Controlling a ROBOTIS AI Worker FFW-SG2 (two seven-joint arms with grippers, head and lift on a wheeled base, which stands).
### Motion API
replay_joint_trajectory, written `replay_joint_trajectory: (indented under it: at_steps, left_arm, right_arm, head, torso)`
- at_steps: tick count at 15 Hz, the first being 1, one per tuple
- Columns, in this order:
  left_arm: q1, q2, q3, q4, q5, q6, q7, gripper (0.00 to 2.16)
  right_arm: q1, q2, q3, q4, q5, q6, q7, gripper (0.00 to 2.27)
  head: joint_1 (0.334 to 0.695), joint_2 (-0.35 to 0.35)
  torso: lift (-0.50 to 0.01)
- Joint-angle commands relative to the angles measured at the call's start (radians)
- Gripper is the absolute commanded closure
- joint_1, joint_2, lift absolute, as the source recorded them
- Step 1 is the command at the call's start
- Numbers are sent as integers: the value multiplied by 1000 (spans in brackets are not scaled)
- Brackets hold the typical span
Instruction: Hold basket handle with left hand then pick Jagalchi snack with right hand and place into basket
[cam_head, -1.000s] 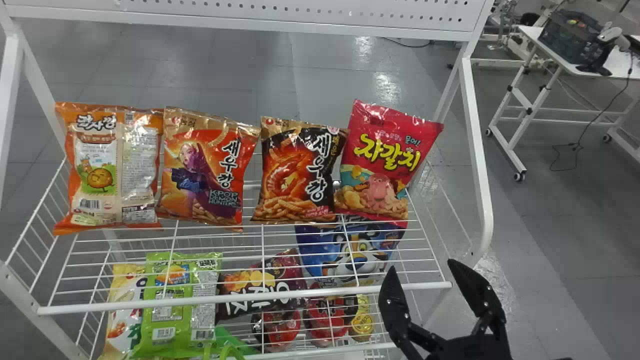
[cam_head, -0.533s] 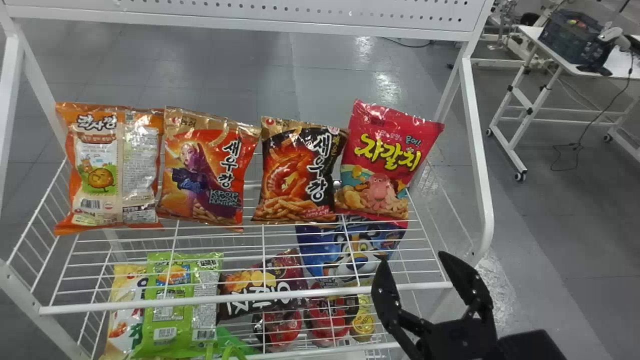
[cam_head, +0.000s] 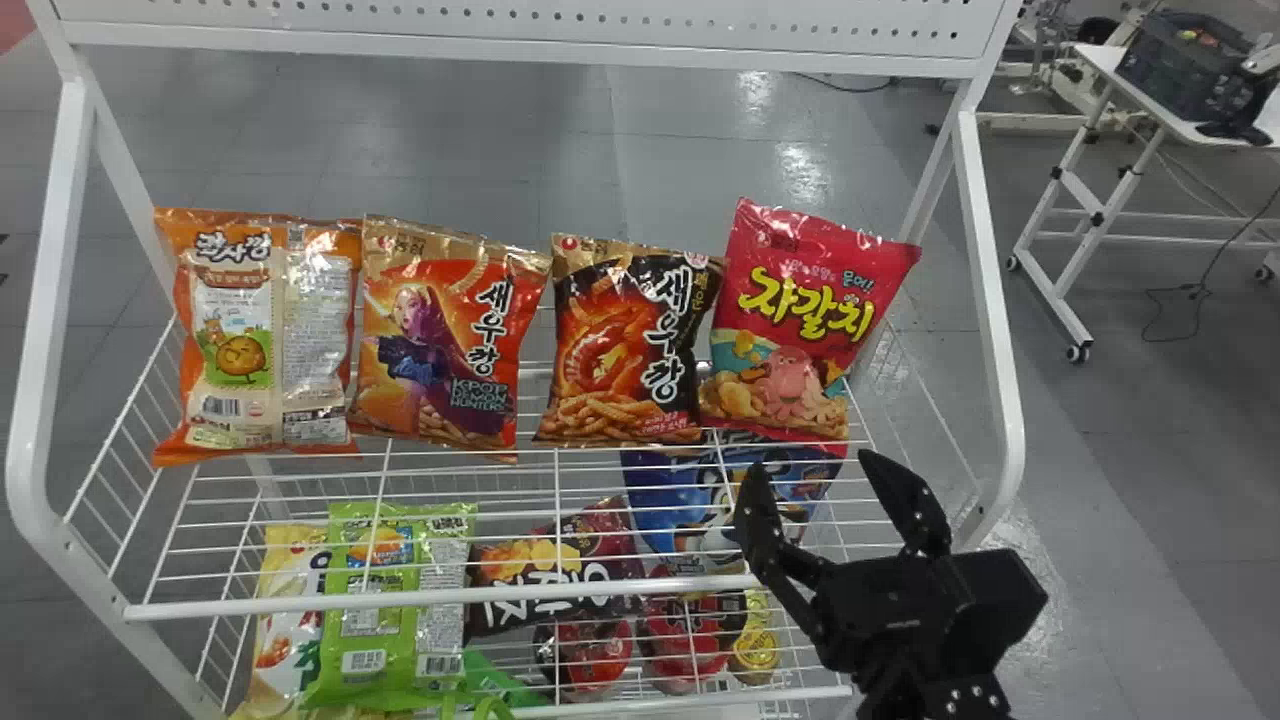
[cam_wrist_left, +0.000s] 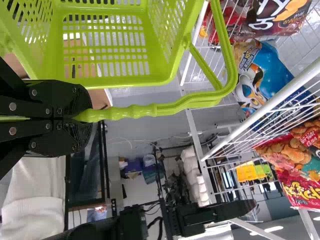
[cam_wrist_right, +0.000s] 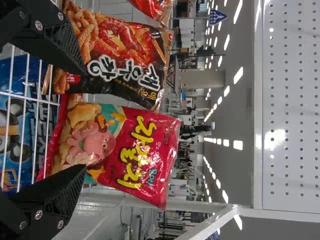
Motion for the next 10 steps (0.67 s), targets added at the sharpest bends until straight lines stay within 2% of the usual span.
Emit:
replay_joint_trajectory:
  at_steps: [1, 10]
  left_arm:
    - [0, -1, 0, 5, -1, 0, 2, 1713]
    - [-12, 7, -3, 36, -12, -3, 0, 1713]
  right_arm:
    - [-64, 5, 5, 51, -9, 6, -2, 161]
    - [-283, 45, 12, 244, -20, 70, -3, 164]
  head:
    - [695, -103]
    - [695, -94]
  torso:
    - [-10]
    - [-10]
